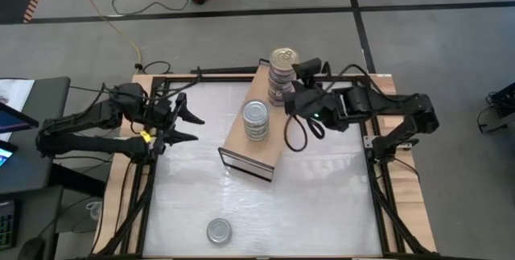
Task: Stack canned seafood by type on shelf
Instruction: Stack the green tuna can on top of the stacked green tuna can on the shelf
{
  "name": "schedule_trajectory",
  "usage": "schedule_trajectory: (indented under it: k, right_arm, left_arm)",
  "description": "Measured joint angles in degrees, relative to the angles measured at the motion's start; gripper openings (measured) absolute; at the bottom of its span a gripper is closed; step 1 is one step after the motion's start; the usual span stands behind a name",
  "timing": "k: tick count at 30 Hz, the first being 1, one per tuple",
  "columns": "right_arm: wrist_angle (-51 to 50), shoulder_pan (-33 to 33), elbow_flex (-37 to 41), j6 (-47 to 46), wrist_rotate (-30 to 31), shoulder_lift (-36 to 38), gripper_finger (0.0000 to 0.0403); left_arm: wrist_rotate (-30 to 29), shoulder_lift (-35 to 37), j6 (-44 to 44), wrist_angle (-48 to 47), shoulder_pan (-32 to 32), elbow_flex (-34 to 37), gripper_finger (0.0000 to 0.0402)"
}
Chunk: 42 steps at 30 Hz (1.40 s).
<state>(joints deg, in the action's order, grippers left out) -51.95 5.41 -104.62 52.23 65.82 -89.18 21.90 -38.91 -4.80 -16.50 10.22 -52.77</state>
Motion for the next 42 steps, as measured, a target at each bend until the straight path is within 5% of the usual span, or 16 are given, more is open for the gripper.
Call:
schedule_trajectory:
  k: [5, 11, 15, 21, 29, 38, 42]
  right_arm:
    - [-3.8, 4.0, -0.1, -17.4, 0.0, 1.9, 0.0305]
    - [-19.3, 8.5, 0.4, -57.2, -9.1, 3.2, 0.0305]
    - [-24.4, 10.5, 7.0, -73.8, -12.6, 3.1, 0.0305]
    - [-15.8, 17.7, 23.5, -84.7, -8.9, 8.3, 0.0305]
    - [18.4, 21.9, 47.5, -81.9, -8.5, 18.2, 0.0305]
    - [29.5, 21.6, 53.2, -83.4, -8.4, 15.2, 0.0305]
    - [29.5, 21.5, 53.3, -83.2, -8.4, 13.8, 0.0305]
  left_arm:
    - [2.4, 0.1, 6.6, -8.4, -0.8, -0.1, 0.0224]
    - [-1.4, -0.2, 8.9, -17.8, -9.0, 0.6, 0.0224]
    - [-9.5, -0.6, 5.8, -18.6, -17.8, 1.8, 0.0224]
    - [-13.1, -1.0, 1.1, -16.0, -31.0, 2.1, 0.0224]
    - [-15.0, -9.7, -11.3, -14.3, -42.5, 2.1, 0.0224]
    - [-30.2, -25.4, -30.0, -10.4, -48.7, 2.1, 0.0224]
    - [-31.8, -30.9, -39.9, -7.4, -49.1, 2.1, 0.0224]
